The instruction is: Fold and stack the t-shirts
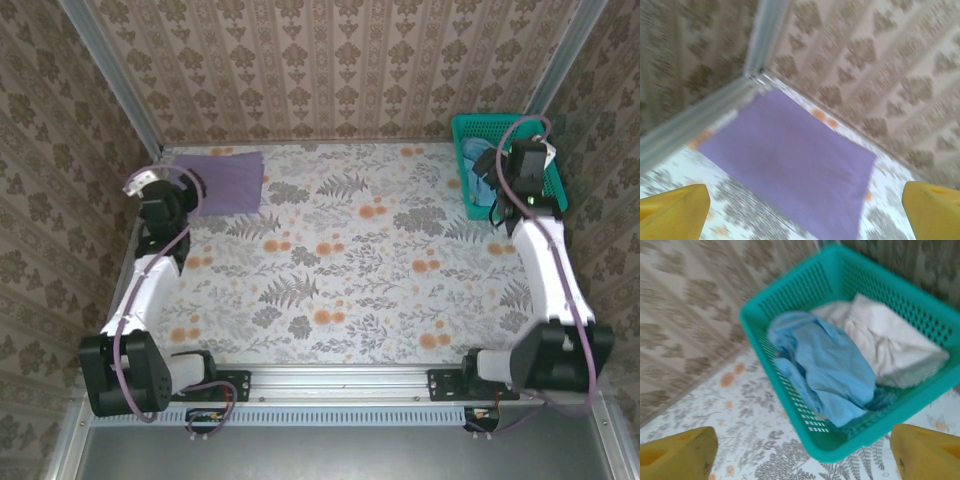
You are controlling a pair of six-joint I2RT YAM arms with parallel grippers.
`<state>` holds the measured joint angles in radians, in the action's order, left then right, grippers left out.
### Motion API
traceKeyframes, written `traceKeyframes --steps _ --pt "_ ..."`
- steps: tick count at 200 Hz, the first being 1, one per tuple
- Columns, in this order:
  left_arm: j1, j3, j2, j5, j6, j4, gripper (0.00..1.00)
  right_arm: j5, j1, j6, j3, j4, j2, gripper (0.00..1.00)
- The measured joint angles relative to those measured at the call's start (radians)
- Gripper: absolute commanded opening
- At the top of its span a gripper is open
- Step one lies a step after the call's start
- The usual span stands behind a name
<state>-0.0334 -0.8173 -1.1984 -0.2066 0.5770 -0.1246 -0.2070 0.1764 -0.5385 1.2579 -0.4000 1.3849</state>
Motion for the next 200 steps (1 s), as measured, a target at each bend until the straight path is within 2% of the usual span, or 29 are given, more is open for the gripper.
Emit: traceKeyframes --steps 30,47,57,87,110,119,134,153,178,200 --pt "-0.206 0.032 -0.005 0.013 -0.002 0.037 1.00 0.042 0.066 -0.104 0.143 -0.085 0.282 0.82" --pt "-0.287 0.040 -0.016 0.039 -0.021 0.078 1.00 0.062 0.086 -0.142 0.213 -0.119 0.405 0.88" --pt "-0.316 0.040 -0.023 0.052 -0.032 0.103 1.00 0.066 0.094 -0.149 0.260 -0.139 0.465 0.93" --pt "-0.345 0.039 -0.023 0.093 -0.096 0.182 1.00 0.065 0.096 -0.158 0.438 -0.208 0.615 0.92" --pt "-0.338 0.027 -0.006 0.099 -0.166 0.241 1.00 0.071 0.093 -0.169 0.491 -0.201 0.666 0.79" --pt "-0.330 0.014 0.002 0.097 -0.176 0.259 0.99 0.085 0.090 -0.166 0.503 -0.195 0.686 0.66" --pt "-0.321 -0.007 0.014 0.084 -0.173 0.270 0.96 0.107 0.087 -0.174 0.534 -0.186 0.729 0.37" --pt "-0.325 -0.055 0.016 0.076 -0.166 0.301 0.95 0.119 0.082 -0.183 0.528 -0.169 0.753 0.15" --pt "-0.359 -0.144 0.015 0.092 -0.171 0.366 0.94 0.113 0.069 -0.198 0.452 -0.098 0.704 0.11" --pt "-0.381 -0.188 0.015 0.124 -0.184 0.406 0.94 0.076 0.019 -0.199 0.394 -0.073 0.588 0.08"
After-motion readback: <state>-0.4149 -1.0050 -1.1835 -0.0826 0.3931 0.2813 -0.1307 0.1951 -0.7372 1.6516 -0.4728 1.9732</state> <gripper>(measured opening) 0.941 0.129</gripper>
